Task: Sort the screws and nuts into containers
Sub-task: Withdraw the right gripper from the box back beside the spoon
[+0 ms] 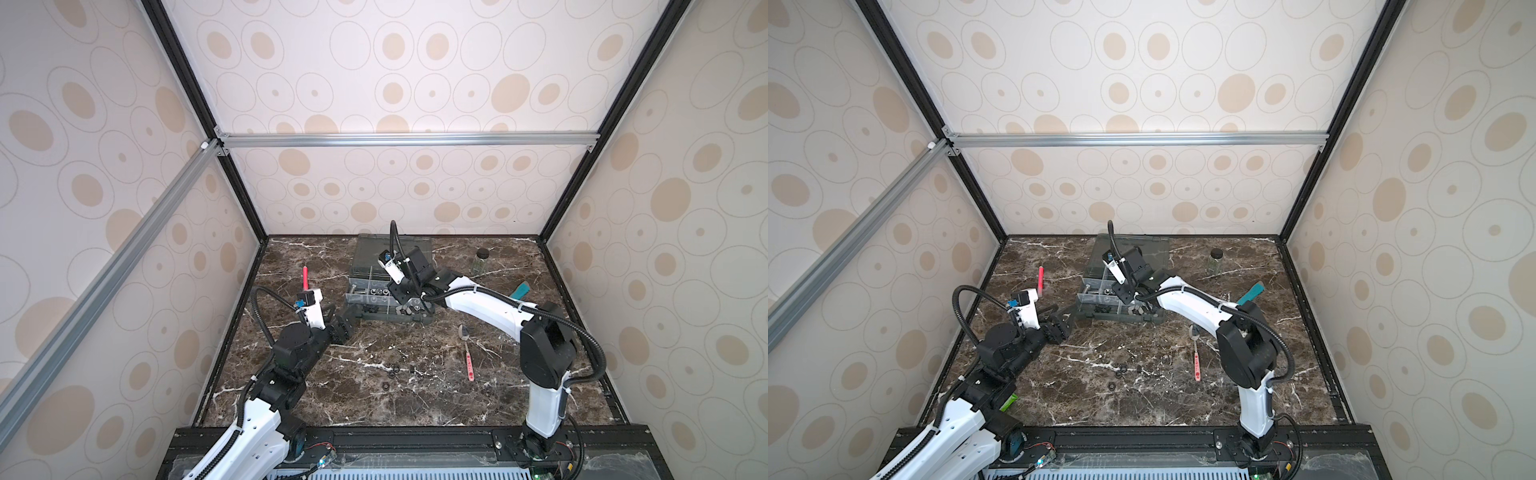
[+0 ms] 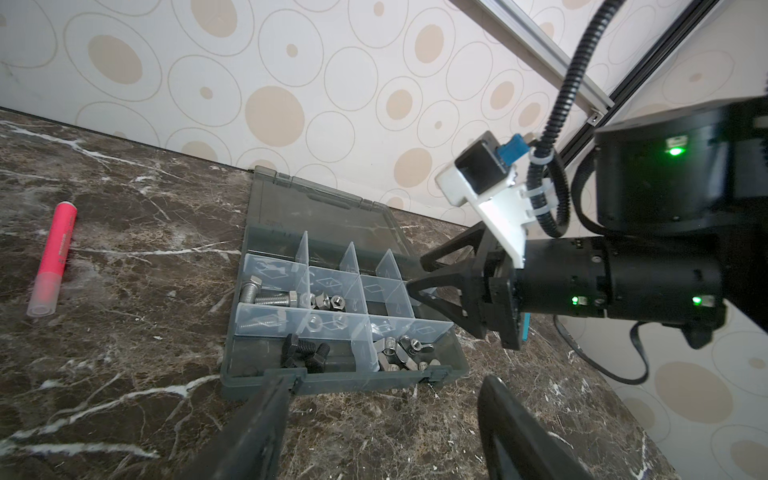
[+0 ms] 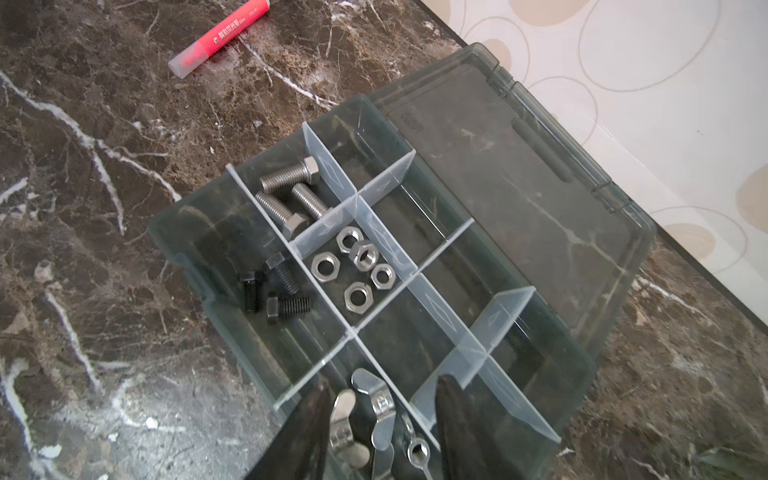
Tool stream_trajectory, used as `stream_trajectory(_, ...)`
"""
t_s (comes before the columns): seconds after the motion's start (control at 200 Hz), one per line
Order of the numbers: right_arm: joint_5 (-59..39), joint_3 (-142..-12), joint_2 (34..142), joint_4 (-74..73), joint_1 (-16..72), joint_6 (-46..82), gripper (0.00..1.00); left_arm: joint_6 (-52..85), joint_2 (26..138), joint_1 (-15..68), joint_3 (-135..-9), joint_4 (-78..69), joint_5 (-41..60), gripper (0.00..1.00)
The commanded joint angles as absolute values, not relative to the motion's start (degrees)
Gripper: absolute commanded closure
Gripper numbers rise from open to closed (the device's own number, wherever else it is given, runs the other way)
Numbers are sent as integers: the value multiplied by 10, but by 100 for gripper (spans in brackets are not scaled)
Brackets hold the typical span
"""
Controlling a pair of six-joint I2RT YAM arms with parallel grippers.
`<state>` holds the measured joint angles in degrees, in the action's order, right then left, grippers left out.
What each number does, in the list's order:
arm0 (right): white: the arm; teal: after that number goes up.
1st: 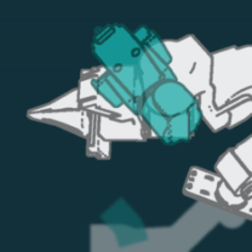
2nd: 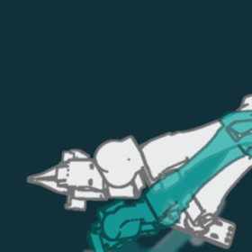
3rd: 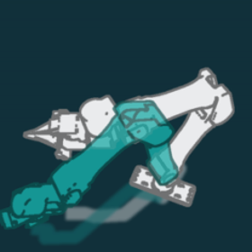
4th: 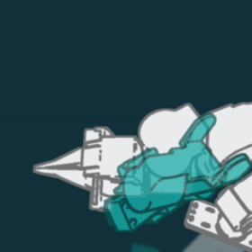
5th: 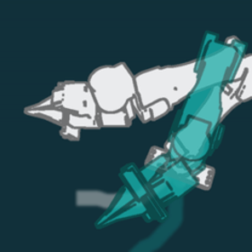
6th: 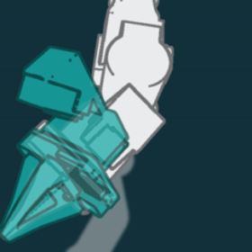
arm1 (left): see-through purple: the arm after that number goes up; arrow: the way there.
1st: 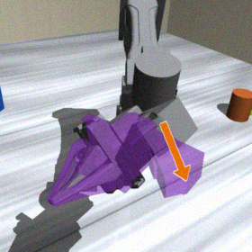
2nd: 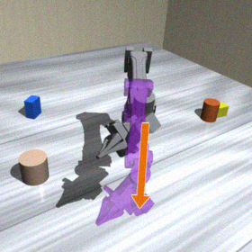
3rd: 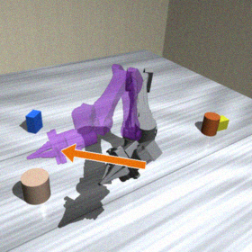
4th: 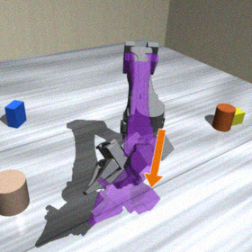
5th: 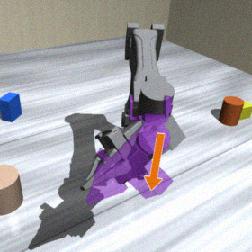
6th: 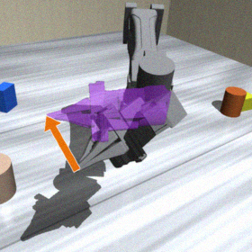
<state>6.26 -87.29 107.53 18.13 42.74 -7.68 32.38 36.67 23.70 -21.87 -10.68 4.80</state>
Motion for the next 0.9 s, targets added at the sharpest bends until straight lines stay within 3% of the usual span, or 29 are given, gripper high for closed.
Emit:
stream_trajectory(0.0, 73, -829, 1029, 167, 424, -65, 55, 333, 373, 233, -218, -115, 51, 28)
stream_trajectory(0.375, 123, -618, 869, 143, 410, 1, 55, 340, 408, 233, -217, -132, 77, 29)
stream_trajectory(0.605, 170, -507, 795, 134, 400, 81, 55, 345, 474, 234, -227, -148, 120, 37)
stream_trajectory(0.895, 200, -409, 707, 132, 399, 186, 54, 355, 512, 242, -225, -172, 138, 39)
